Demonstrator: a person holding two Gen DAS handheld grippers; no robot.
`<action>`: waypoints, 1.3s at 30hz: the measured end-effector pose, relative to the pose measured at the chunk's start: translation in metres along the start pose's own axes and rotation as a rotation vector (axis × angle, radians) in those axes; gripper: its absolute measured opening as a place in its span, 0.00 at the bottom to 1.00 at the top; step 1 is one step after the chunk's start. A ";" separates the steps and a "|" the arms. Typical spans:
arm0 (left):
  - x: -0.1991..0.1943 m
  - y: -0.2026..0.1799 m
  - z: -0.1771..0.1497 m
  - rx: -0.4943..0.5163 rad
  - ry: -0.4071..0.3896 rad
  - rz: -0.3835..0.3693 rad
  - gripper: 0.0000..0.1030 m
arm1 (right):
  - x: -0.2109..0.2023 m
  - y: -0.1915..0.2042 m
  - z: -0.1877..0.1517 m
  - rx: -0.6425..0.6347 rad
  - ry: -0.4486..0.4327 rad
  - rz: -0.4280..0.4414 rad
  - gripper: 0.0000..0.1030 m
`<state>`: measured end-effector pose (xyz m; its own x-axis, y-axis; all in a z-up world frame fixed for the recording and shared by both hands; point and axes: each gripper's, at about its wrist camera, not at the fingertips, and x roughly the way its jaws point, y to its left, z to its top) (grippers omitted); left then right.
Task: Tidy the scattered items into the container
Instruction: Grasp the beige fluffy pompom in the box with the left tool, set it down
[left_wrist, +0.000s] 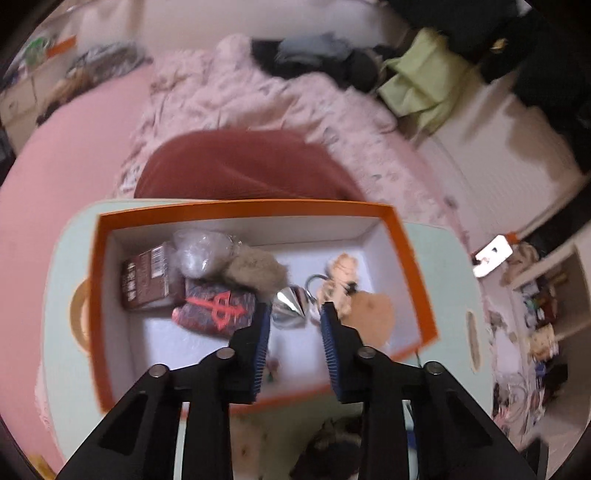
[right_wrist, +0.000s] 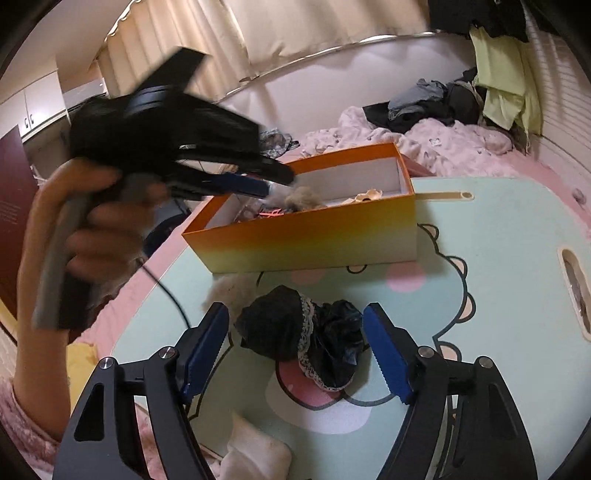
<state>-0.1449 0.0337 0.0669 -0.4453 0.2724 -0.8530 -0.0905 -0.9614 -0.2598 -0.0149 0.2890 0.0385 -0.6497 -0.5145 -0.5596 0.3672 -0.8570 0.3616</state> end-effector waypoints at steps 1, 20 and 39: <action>0.006 0.000 0.004 -0.003 0.006 0.010 0.23 | 0.000 -0.002 0.000 0.011 0.001 0.006 0.73; 0.055 0.009 0.024 -0.011 0.074 0.105 0.21 | 0.002 -0.015 -0.005 0.072 0.013 0.051 0.73; -0.065 0.078 -0.109 0.036 -0.211 -0.034 0.22 | 0.003 -0.014 -0.007 0.077 0.016 0.033 0.73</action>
<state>-0.0262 -0.0549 0.0527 -0.6178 0.2942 -0.7293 -0.1384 -0.9536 -0.2674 -0.0170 0.2988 0.0265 -0.6272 -0.5433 -0.5580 0.3353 -0.8350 0.4363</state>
